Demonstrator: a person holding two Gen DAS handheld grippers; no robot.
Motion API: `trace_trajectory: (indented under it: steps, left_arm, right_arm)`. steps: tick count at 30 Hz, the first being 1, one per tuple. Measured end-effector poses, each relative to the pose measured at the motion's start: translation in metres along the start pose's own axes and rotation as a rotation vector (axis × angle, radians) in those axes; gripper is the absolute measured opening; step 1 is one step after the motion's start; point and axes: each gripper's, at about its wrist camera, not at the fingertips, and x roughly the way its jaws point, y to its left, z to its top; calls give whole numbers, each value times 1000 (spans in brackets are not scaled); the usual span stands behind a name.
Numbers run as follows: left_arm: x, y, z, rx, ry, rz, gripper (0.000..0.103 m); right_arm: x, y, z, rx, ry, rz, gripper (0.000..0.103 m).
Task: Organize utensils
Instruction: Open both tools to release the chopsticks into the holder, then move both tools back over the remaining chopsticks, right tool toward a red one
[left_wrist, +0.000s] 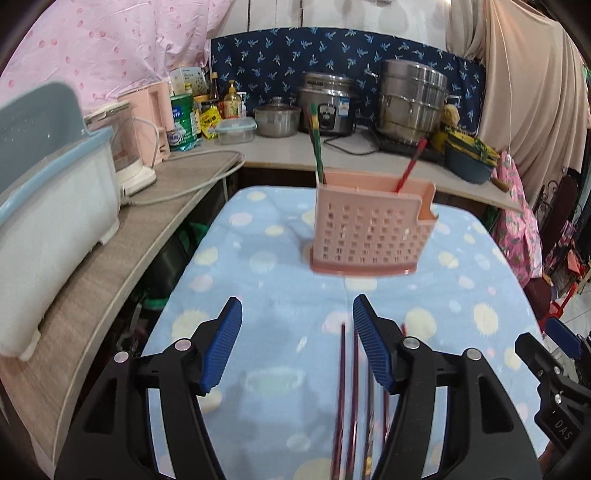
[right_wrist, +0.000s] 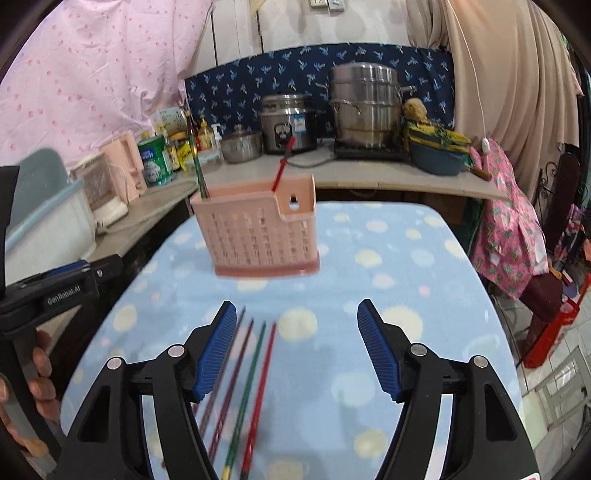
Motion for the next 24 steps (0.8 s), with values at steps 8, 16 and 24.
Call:
trace_trajectory:
  steps: [8,16,24]
  left_arm:
    - [-3,2,-58,-6,66,1,59]
    - [2,6,-105,-2,147,-6,59]
    - [3,8,-131,1,193,-9,59]
  right_arm:
    - [-9,4,-60,-6,70,-22,66]
    - [-6,12,-102,-8,139,-10,65]
    - [1,25,-127,-24,181,4,57]
